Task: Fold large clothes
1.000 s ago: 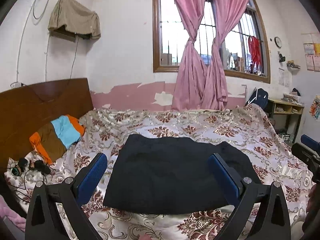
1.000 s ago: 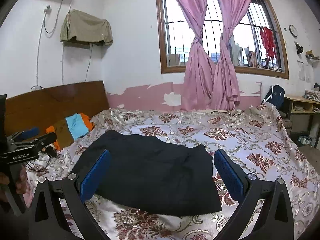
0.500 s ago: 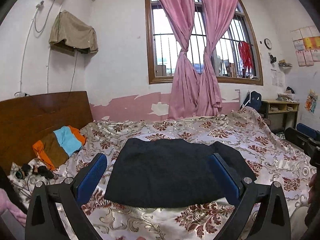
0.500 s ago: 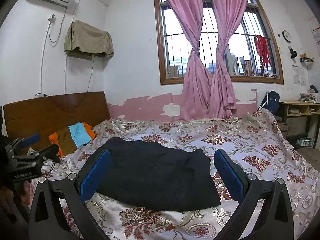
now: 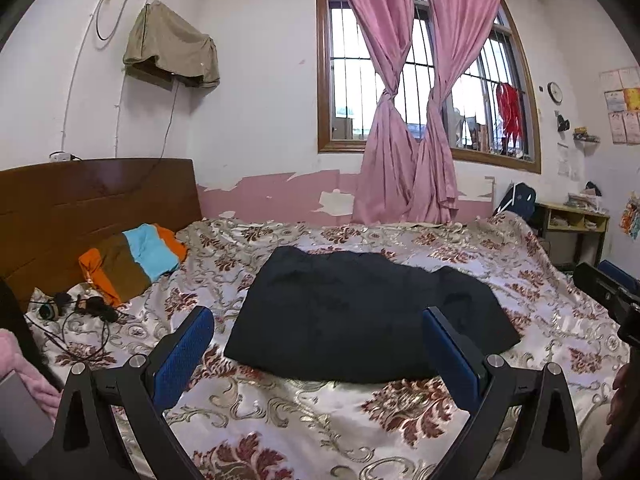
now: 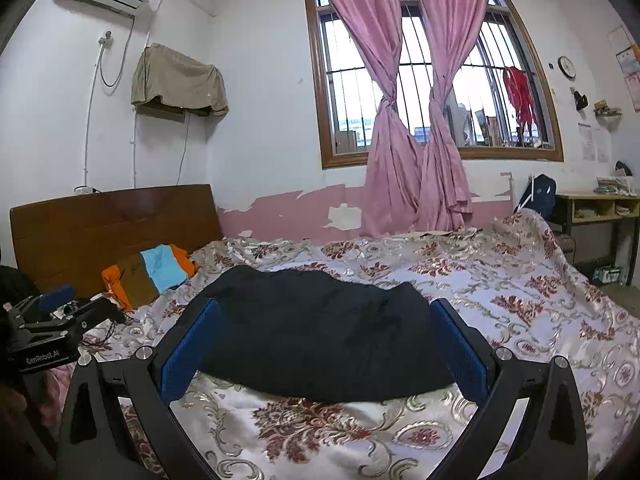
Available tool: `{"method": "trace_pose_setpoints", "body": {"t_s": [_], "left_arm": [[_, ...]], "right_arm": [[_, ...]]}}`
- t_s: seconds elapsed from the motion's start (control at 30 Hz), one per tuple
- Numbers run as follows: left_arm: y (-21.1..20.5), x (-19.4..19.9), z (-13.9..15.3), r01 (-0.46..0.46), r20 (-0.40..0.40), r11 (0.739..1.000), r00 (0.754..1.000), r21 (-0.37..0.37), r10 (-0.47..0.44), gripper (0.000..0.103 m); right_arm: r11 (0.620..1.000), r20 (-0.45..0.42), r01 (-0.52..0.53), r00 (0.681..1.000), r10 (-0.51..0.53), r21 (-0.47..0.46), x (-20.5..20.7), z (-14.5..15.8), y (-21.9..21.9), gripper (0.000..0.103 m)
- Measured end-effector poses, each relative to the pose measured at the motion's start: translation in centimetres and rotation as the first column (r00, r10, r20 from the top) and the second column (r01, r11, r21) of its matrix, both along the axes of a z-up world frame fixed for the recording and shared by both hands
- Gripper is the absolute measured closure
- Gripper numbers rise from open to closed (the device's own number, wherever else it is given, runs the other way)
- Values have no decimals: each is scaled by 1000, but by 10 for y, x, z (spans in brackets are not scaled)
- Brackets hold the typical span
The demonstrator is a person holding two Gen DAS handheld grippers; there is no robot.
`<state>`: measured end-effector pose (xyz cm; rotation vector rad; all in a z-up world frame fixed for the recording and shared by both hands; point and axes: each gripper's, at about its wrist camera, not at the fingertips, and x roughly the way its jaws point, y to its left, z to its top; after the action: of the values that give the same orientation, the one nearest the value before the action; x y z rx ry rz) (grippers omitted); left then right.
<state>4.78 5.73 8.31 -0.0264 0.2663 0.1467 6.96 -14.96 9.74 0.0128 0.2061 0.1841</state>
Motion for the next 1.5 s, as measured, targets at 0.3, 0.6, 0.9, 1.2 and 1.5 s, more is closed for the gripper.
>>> {"method": "trace_pose_setpoints", "body": {"t_s": [0.3, 0.6, 0.9, 1.2, 1.5], "left_arm": [[4, 1, -35, -26, -69, 1000, 997, 7, 27, 0], [0, -6, -55, -35, -72, 999, 997, 41, 38, 0], [4, -3, -66, -30, -97, 1000, 995, 2, 30, 0], [2, -1, -70, -33, -102, 999, 994, 9, 33, 0], [-1, 4, -86, -42, -137, 999, 990, -15, 39, 0]], "right_arm": [[1000, -35, -5, 999, 5, -21, -6, -34, 10, 1], [1000, -82, -3, 997, 2, -21, -3, -57, 8, 1], [997, -127, 26, 991, -34, -67, 0, -76, 9, 1], [997, -123, 25, 992, -33, -68, -3, -79, 4, 1], [996, -143, 22, 989, -35, -92, -1, -89, 5, 1]]}}
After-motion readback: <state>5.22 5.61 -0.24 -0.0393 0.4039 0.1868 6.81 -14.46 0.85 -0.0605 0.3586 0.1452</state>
